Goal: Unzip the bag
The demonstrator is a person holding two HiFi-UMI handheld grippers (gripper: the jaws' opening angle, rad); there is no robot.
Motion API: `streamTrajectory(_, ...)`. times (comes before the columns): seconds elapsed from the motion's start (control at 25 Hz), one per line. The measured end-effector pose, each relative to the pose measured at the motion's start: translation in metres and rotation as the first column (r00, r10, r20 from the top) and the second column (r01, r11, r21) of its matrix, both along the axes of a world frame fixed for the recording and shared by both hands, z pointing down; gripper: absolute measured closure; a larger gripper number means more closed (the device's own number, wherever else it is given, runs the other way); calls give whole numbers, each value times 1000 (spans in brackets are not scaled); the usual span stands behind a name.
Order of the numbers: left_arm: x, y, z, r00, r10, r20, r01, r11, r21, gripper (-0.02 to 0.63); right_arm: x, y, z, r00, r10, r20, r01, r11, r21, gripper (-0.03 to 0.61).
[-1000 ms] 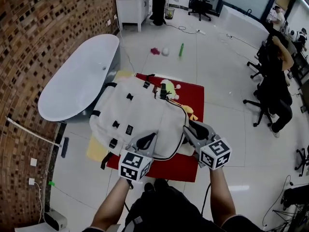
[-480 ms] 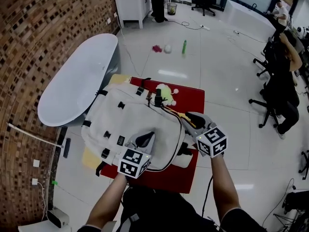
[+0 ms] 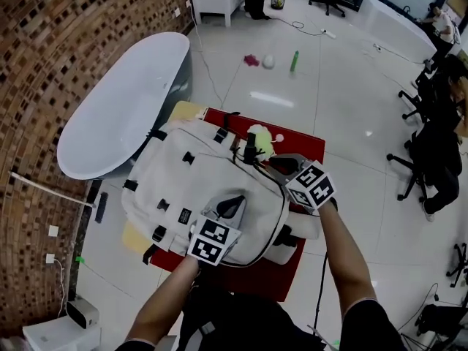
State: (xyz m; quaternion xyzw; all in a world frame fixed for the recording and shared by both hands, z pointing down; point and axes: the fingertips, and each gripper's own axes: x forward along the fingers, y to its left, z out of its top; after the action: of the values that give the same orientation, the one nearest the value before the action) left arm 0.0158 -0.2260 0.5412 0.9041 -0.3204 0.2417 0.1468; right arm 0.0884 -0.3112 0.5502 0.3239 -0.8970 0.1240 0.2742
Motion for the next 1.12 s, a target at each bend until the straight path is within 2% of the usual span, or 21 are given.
streamTrajectory(0.12, -3, -7, 7, 1000, -22, 4, 22, 1000, -15, 609, -11, -11, 20, 999, -13, 42, 17, 994, -109, 480)
streamTrajectory(0.24, -7, -11, 13, 999, -40, 4, 40, 999, -30, 609, -20, -19, 35, 995, 22, 99, 0, 976, -218, 462)
streamTrajectory(0.44, -12, -16, 16, 998, -62, 9, 62, 997, -38, 609, -22, -28, 54, 985, 105, 138, -46, 927, -373, 447)
streamTrajectory(0.56, -13, -19, 19, 998, -66, 15, 67, 997, -42, 609, -28, -28, 61, 983, 95, 157, -15, 896, -445, 424)
streamTrajectory(0.64, -13, -19, 22, 998, -66, 18, 67, 997, -46, 609, -33, -26, 69, 989, 69, 129, 2, 877, -480, 420)
streamTrajectory(0.76, -12, -21, 25, 998, -64, 25, 65, 997, -50, 609, -37, -24, 77, 994, 37, 102, 20, 861, -509, 448)
streamTrajectory(0.84, -12, -22, 27, 998, -62, 32, 63, 997, -52, 609, -38, -23, 73, 993, 24, 113, 35, 870, -492, 492)
streamTrajectory(0.96, -15, -23, 31, 997, -64, 47, 67, 996, -57, 609, -37, -21, 62, 987, 28, 159, 48, 889, -455, 512)
streamTrajectory(1.12, -15, -19, 36, 996, -61, 60, 65, 996, -65, 609, -25, -22, 51, 968, 82, 238, 35, 892, -451, 537)
